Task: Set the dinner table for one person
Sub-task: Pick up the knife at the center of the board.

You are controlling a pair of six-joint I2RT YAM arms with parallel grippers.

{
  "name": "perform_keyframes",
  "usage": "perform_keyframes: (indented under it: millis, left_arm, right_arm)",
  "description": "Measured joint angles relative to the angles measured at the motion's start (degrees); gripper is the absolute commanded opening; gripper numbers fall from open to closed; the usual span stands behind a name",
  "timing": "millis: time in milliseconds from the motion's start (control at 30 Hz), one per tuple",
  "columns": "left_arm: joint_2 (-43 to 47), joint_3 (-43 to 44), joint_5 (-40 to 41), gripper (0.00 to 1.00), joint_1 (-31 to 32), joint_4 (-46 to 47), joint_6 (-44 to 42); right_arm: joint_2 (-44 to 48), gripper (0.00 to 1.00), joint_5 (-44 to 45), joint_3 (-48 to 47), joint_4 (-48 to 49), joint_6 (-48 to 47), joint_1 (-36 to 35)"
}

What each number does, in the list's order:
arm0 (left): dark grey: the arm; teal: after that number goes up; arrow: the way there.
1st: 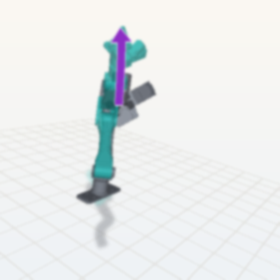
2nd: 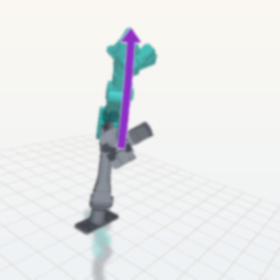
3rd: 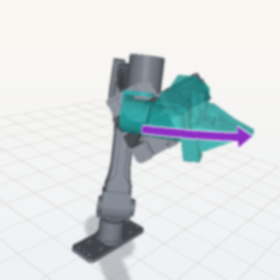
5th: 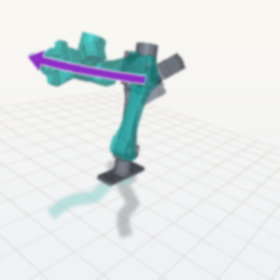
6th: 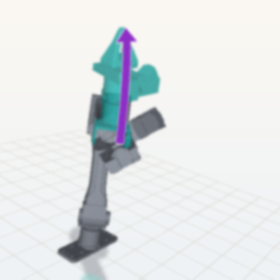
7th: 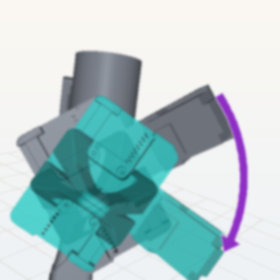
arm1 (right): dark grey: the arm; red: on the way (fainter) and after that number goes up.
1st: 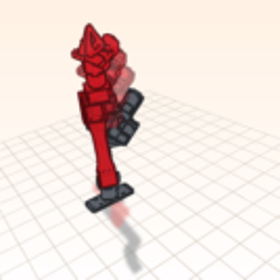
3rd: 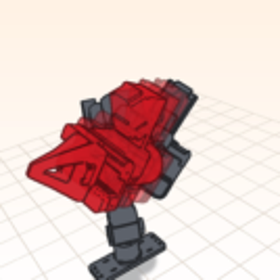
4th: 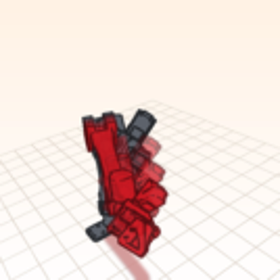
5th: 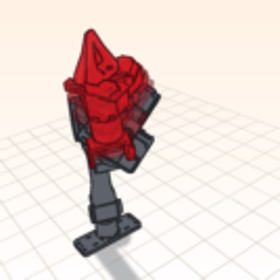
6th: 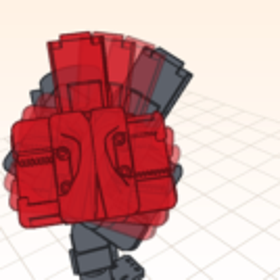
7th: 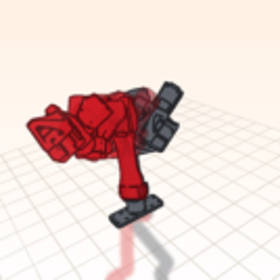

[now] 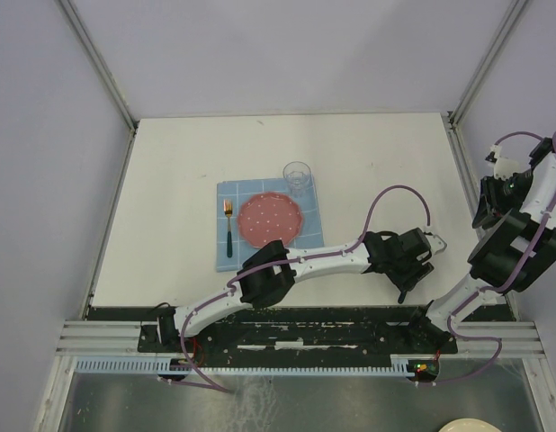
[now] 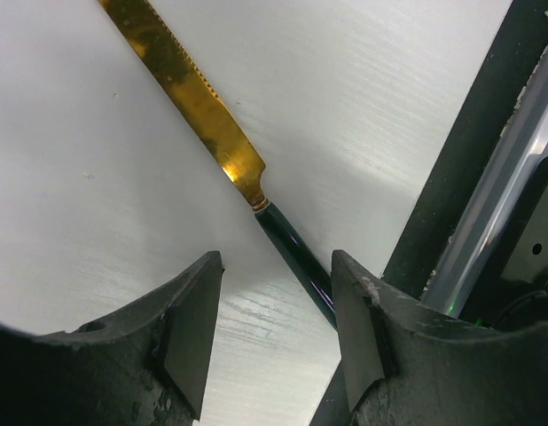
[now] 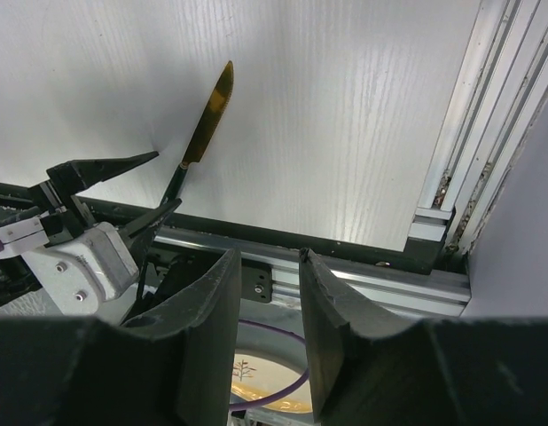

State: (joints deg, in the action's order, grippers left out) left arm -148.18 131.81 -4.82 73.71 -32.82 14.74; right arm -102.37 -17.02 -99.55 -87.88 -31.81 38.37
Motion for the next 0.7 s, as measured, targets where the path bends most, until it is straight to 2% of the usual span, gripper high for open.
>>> perform_keyframes:
  millis: [367,500,700]
  left_arm:
    - [0.2,0.0,0.2,0.57,0.0,-1.4,0.2]
    - [0.2,0.6,1.4,0.55,0.0,-3.5,0.2]
    - [0.4,0.8,4.2,0.56,0.0,-5.4,0.2]
  right_arm:
    - [0.0,0.40,-1.7,-1.4,-0.7,0.1,0.0]
    - [-0.1,0.40,-2.2,-1.7,-0.9,0.3,0.0]
    - [-0.5,0.40,-2.3,-2.9,-1.2,0.5,0.0]
